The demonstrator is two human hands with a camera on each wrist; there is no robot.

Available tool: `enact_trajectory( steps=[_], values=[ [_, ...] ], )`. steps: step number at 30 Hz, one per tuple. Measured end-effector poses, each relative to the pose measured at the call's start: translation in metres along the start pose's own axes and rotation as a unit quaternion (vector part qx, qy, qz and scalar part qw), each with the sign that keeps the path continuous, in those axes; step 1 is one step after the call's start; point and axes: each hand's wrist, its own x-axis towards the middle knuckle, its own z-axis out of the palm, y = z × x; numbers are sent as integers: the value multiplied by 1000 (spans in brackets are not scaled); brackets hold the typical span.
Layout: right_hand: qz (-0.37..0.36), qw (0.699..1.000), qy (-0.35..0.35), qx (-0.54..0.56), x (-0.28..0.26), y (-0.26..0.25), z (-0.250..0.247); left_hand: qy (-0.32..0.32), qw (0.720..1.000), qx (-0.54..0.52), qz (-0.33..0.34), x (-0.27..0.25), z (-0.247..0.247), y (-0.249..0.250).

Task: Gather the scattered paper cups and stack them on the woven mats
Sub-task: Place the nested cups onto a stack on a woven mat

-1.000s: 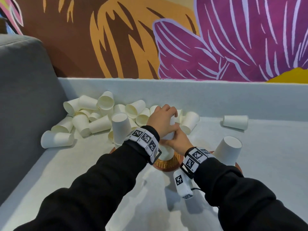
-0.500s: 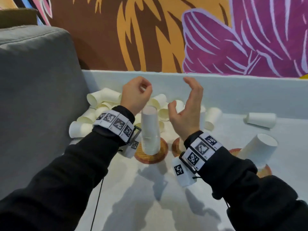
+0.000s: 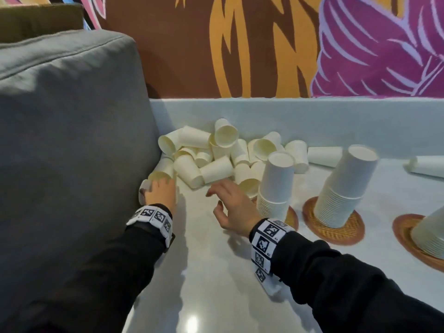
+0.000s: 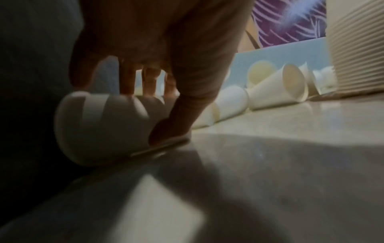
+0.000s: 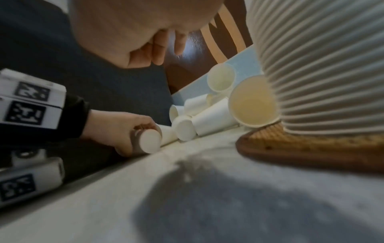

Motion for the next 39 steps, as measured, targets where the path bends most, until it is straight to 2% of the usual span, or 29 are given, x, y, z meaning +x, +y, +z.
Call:
enact_trajectory(
  steps=[4, 6, 8, 10, 11, 12, 13, 14, 17, 19, 23, 26, 28, 30, 32, 33, 35, 39],
  values=[
    [-30, 994, -73, -74, 0, 9, 19, -6, 998, 47, 49, 11, 16, -10],
    [-45, 990, -87, -100, 3, 10, 23, 1, 997, 46, 61, 13, 18, -11],
    [-47, 988, -86, -122, 6, 9, 27, 50, 996, 22, 73, 15, 14, -10],
    [-28, 988, -78, -128, 6, 10, 32, 145, 980, -71, 112, 14, 13, -10],
    [-7, 988, -82, -132, 6, 11, 33, 200, 955, -156, 156, 13, 14, -9],
    [17, 986, -92, -135, 5, 11, 34, 249, 913, -247, 209, 13, 17, -9],
    [38, 985, -103, -132, 5, 12, 34, 285, 866, -321, 255, 11, 19, -8],
    [56, 984, -112, -125, 4, 12, 32, 298, 832, -378, 277, 8, 18, -6],
    [113, 978, -151, -90, 7, 8, 26, 308, 768, -485, 282, 0, 11, 3],
    [143, 974, -161, -74, 9, 5, 23, 298, 755, -527, 251, -3, 5, 7],
    [200, 964, -167, -45, 9, 4, 26, 251, 766, -537, 249, -8, 6, 15],
    [238, 963, -126, -29, 9, 7, 26, 251, 784, -517, 236, -6, 5, 16],
    [264, 960, -87, -24, 8, 10, 26, 276, 818, -473, 179, -1, 7, 15],
    [292, 954, -60, -19, 4, 13, 28, 279, 873, -391, 87, 9, 10, 11],
    [315, 948, -48, -15, 1, 13, 30, 181, 936, -302, -1, 19, 15, 8],
    [322, 946, -44, -13, 0, 14, 31, 138, 951, -277, -19, 24, 17, 6],
    [317, 947, -50, -18, 1, 15, 30, 112, 958, -264, -20, 31, 21, 3],
    [307, 949, -63, -29, 1, 18, 27, 120, 949, -286, -61, 39, 20, 3]
  ],
)
